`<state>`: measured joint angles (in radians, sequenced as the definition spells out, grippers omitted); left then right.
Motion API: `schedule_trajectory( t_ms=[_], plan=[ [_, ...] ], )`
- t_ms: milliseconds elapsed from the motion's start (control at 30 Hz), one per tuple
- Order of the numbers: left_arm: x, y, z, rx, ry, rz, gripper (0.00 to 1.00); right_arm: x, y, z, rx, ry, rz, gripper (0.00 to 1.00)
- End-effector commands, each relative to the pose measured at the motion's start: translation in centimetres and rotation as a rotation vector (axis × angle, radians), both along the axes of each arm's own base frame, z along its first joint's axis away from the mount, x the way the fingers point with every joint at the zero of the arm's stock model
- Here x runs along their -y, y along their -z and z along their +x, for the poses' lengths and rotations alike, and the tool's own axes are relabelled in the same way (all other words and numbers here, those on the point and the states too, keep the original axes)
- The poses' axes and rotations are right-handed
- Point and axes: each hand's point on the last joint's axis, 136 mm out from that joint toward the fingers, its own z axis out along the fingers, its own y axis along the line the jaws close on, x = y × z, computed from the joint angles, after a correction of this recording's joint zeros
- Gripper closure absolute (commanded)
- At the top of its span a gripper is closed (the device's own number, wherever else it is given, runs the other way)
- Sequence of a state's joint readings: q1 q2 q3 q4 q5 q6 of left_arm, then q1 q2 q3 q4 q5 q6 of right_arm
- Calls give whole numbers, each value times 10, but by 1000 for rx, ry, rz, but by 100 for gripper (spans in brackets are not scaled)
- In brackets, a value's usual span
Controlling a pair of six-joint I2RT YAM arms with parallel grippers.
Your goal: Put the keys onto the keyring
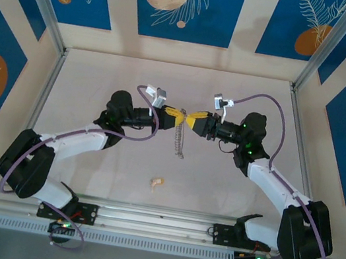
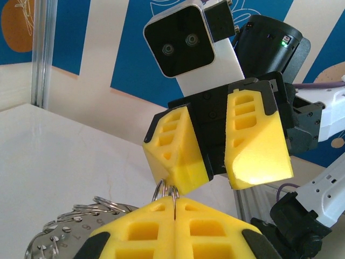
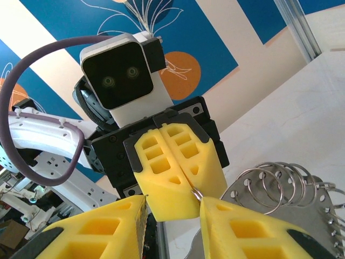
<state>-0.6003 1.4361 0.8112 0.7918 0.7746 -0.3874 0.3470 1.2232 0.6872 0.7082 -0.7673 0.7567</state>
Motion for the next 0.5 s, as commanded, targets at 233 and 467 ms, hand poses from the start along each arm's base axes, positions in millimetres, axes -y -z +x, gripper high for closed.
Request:
schedule_trajectory(
  t_ms=[233,467],
  plan=[
    [-1,-33,-12,100,52,-67,100,6,7,5,-15,34,-1,67],
    [0,-34,-11,99,56,-69,100,3,7,7,-16,16,3,69]
  ],
)
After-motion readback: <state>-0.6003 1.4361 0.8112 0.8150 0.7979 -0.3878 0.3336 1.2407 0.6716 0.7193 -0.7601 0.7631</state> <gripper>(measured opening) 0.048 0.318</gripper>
